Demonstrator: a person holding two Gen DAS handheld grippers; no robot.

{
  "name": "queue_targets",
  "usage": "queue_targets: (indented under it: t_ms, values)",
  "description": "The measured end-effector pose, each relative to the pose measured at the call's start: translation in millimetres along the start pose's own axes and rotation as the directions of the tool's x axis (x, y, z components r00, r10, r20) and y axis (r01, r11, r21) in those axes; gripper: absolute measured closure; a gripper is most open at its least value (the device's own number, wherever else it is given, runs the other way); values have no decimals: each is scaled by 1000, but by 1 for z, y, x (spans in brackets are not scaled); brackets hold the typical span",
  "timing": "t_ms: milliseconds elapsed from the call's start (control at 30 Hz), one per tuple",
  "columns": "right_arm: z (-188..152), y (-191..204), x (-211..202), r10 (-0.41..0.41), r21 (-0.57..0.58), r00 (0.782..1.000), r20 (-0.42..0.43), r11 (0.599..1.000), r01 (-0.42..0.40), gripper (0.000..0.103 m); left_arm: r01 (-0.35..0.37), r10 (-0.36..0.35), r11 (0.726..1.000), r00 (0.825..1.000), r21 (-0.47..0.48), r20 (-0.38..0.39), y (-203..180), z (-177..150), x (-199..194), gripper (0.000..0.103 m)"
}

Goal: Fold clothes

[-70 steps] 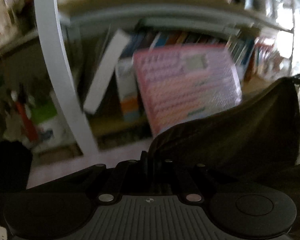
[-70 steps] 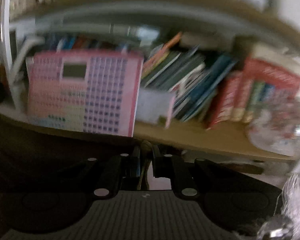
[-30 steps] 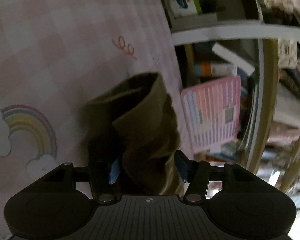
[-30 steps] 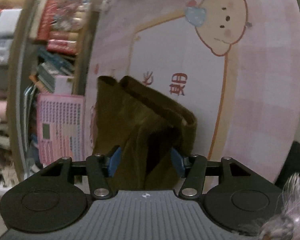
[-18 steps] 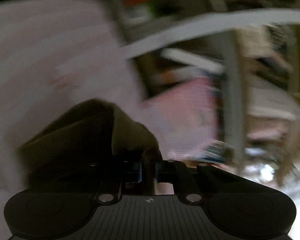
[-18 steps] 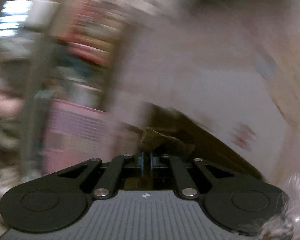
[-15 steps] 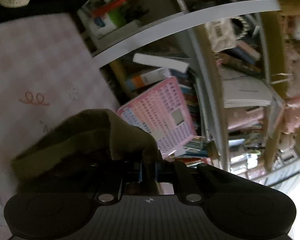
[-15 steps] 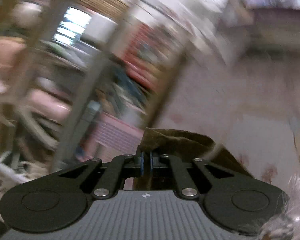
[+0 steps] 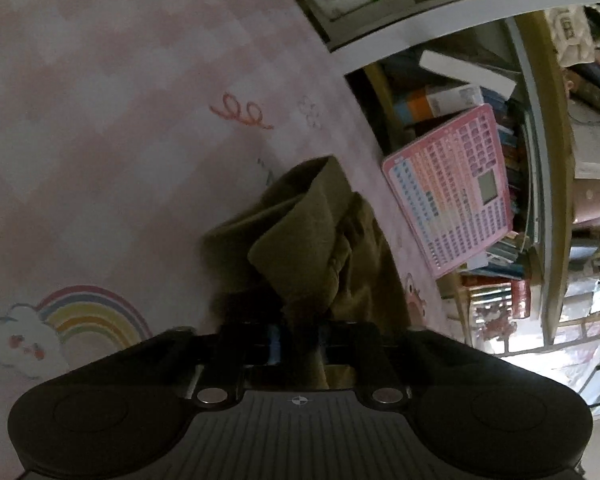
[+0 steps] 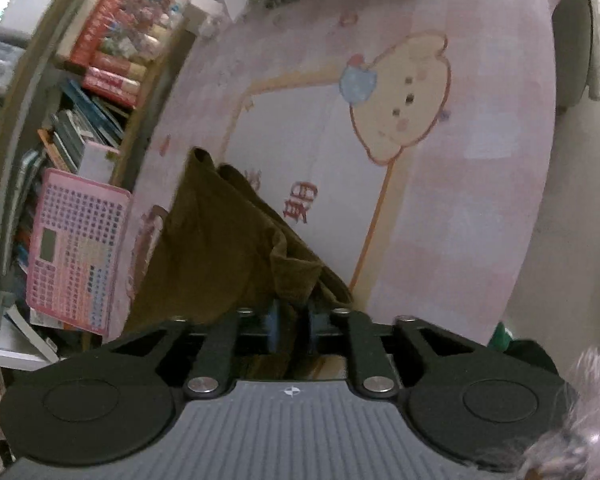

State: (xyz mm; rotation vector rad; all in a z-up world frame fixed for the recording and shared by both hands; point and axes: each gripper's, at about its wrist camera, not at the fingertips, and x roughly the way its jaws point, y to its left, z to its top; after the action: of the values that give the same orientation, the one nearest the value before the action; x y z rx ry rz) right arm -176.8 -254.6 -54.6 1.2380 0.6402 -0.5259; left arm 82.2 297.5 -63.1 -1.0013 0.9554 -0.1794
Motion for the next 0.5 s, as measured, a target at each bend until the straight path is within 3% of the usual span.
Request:
queue_targets:
  t_ms: [33,67,133,267,333,400,433,500]
  values:
    - [0,0,-6,1,-1,1000,10,1000,-1,66,1,-1,1000,1000,0,17,3,-1,-7,67]
    - [0,0,-8,-6,-3,1000,12,1000,6,65,-2,2,1000,1000,-6,29,6,-1,-12,63]
    - [-1,1,-7,-14,-4,1000,5,1000,14,65,-23,24,999,999,-39,38,14,-1,-13,51]
    - [-7,2,8,-21,-3,999,-32,1000,21,70,-20,26,996,998,-89,62,18,0,1,49]
    - [-8,4,16,-12,1,999,-34,1000,12,72,-27,36,994,995,-108,88,13,0,9,53]
    - [-3,13,32,-7,6,999,-42,1000,8,85,-49,61,992,993,-112,104,10,2,18,78]
    - [0,16,41,-8,5,999,-54,1000,9,93,-49,62,992,992,-119,106,9,4,23,80]
    - [11,29,57,10,-10,999,-41,1000,-11,95,-25,36,996,991,-91,126,-3,7,20,90]
